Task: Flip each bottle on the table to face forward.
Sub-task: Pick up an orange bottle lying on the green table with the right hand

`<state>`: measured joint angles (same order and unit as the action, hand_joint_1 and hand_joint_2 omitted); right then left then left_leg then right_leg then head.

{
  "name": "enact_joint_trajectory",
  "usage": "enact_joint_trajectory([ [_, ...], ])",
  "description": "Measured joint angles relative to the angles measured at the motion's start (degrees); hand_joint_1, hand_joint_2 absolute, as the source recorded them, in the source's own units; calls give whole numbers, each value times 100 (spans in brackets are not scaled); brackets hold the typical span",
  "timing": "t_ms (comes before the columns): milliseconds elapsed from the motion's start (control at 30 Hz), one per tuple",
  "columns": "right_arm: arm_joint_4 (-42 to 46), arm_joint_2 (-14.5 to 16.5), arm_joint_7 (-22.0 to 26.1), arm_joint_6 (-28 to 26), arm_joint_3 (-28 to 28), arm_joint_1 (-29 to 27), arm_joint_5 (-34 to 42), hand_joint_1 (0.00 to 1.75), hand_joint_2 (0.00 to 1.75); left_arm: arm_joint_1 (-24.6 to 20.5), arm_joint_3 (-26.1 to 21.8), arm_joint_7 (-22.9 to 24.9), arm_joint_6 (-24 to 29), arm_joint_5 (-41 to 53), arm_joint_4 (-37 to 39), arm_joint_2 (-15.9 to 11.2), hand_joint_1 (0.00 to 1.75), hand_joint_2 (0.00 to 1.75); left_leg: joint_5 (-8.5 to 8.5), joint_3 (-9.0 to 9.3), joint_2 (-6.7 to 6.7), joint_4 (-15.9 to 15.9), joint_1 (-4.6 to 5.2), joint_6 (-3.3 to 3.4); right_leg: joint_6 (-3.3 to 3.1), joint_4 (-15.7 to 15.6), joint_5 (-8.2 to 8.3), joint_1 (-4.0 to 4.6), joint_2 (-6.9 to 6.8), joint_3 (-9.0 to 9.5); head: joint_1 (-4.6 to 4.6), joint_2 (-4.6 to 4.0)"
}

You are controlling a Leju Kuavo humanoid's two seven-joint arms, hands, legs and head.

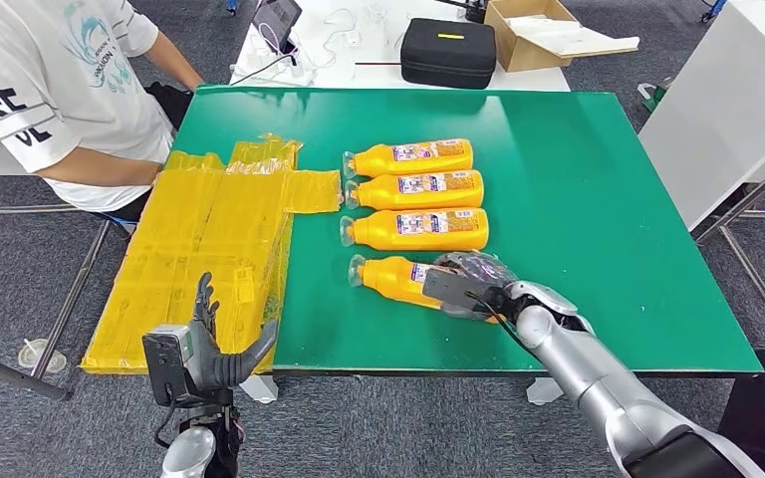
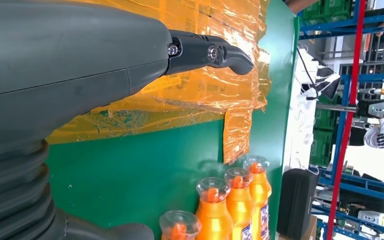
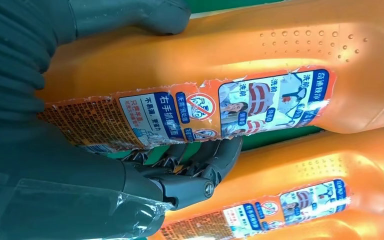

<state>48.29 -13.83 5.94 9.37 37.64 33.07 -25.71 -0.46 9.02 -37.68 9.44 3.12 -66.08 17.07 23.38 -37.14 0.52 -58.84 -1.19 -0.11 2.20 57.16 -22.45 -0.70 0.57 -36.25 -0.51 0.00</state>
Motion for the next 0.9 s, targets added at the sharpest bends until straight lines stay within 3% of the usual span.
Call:
enact_joint_trajectory([
  [333, 234, -185, 43, 1, 37, -132, 147, 175, 175, -30, 13, -2, 0, -10, 55, 0, 0, 175, 0, 2, -1, 0, 0, 1, 0, 0, 0, 0, 0, 3, -1, 1],
  [467, 566, -119, 431, -638, -174, -514, 337, 175, 175, -16, 17, -25, -7, -48, 60, 0, 0, 175, 1, -2, 6, 1, -1, 0, 0, 0, -1, 4, -7, 7, 1, 0],
  [533, 948, 85, 845, -1277, -476, -940, 296, 175, 175, 29, 27, -40, -67, -97, 12, 0, 0, 175, 2, -11, 5, 1, -2, -1, 0, 1, -1, 5, -8, 0, -4, 0],
  [733, 2129, 1116, 2047, -3415, -1525, -1874, 64, 175, 175, 121, 268, 129, -725, -539, -440, -17, 0, 175, 3, -26, 4, 3, -11, -4, -8, 2, -9, 12, -7, -24, -4, 1],
  [800, 2309, 1390, 2327, -3866, -1827, -2009, 39, 175, 175, 102, 382, 229, -975, -720, -603, -40, 0, 175, 3, -28, 4, 3, -10, -5, -9, 2, -11, 11, -8, -24, -1, 0],
  [900, 2397, 1636, 2607, -4133, -2156, -2137, 72, 175, 175, 55, 521, 336, -1226, -909, -769, -72, 0, 175, 3, -28, 3, 3, -5, -3, -7, 1, -8, 3, -8, -24, 1, 0],
])
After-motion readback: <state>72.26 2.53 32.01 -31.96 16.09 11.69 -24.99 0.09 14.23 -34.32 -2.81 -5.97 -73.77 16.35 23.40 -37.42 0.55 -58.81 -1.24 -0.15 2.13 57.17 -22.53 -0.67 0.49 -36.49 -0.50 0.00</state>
